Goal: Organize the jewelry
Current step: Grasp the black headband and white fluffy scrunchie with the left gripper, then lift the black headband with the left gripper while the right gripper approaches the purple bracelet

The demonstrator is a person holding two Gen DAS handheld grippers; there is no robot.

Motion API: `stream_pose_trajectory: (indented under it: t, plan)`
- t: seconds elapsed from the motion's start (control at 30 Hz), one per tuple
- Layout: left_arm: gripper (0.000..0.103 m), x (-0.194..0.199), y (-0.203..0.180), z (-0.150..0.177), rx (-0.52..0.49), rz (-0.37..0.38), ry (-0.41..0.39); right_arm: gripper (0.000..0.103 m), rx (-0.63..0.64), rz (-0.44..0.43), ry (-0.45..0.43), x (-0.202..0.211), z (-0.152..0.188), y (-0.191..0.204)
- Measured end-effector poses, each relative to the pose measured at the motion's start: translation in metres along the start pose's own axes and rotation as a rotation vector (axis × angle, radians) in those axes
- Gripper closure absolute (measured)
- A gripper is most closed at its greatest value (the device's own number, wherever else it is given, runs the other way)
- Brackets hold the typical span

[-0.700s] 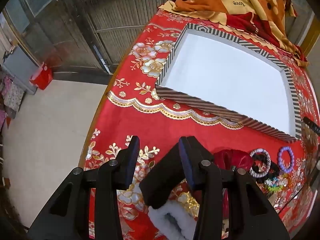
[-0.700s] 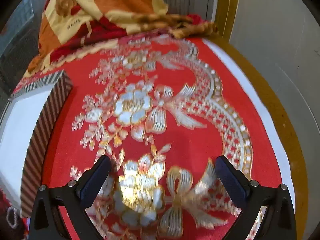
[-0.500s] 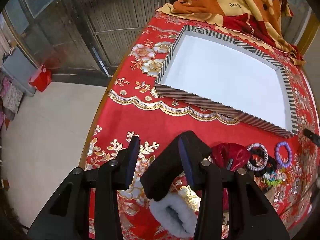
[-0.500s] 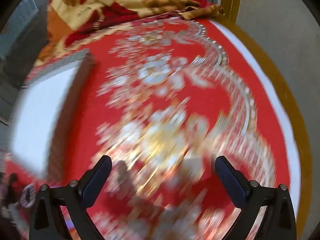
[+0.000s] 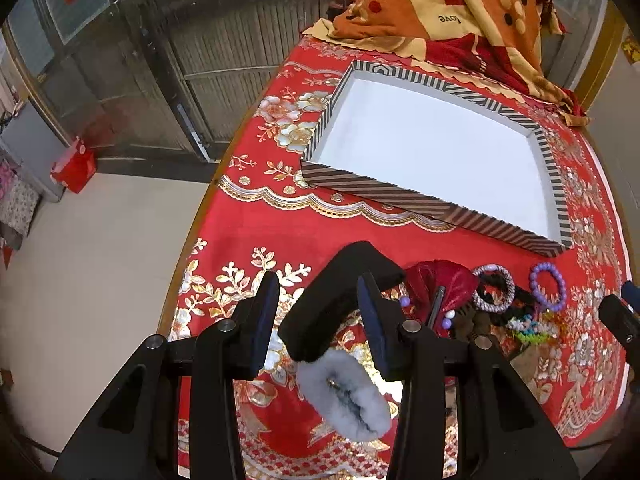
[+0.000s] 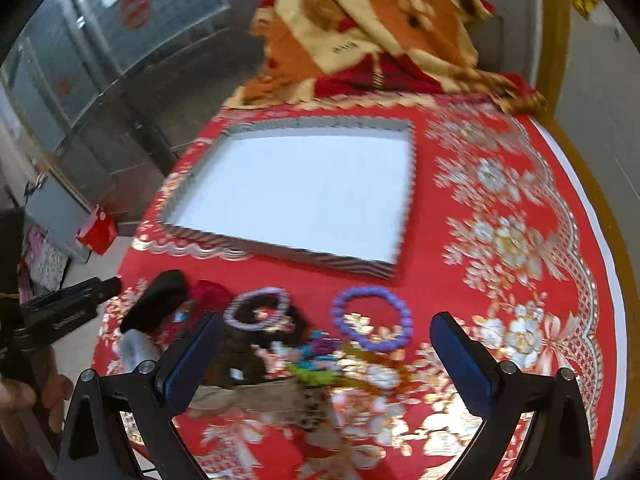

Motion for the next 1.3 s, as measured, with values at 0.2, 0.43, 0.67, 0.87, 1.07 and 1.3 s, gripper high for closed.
stream_pose_trajectory:
  t: [0.2,0.43,0.67,0.87,1.07,1.3]
  plan:
    - [0.063,0.008,0.001,0.006,0.004,0.011,-0.008,0.000,0.038,0.035,-0.023,0.009,-0.008,0.026]
    - [0.063,0.013,0.001,0.013,-0.001,0.018,-0.013,0.000,0.076,0.116,-0.008,0.012,-0.005,0.037]
    - [0.063,0.015,0.002,0.018,0.004,0.023,-0.005,0.000,0.053,0.045,-0.029,0.014,-0.004,0.044]
    - [0.063,0.016,0.002,0.020,0.004,0.026,-0.004,0.000,0.034,0.026,-0.021,0.011,-0.003,0.046]
    - [0.063,0.016,0.001,0.022,0.006,0.032,0.007,0.000,0.052,0.053,-0.005,0.014,-0.003,0.047]
    - [0.063,0.013,0.001,0.022,-0.001,0.027,0.009,0.000,0.069,0.090,0.014,0.012,0.000,0.049]
Point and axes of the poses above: each gripper's, at about its wrist camera, not at the fingertips, and x roughly against the way its jaws point, y to its left, z to its underside, the point moved 9 cm from there along -x, roughly the way its jaws point, and after that the axes turned 7 degrees about x, right-handed, at the moved point
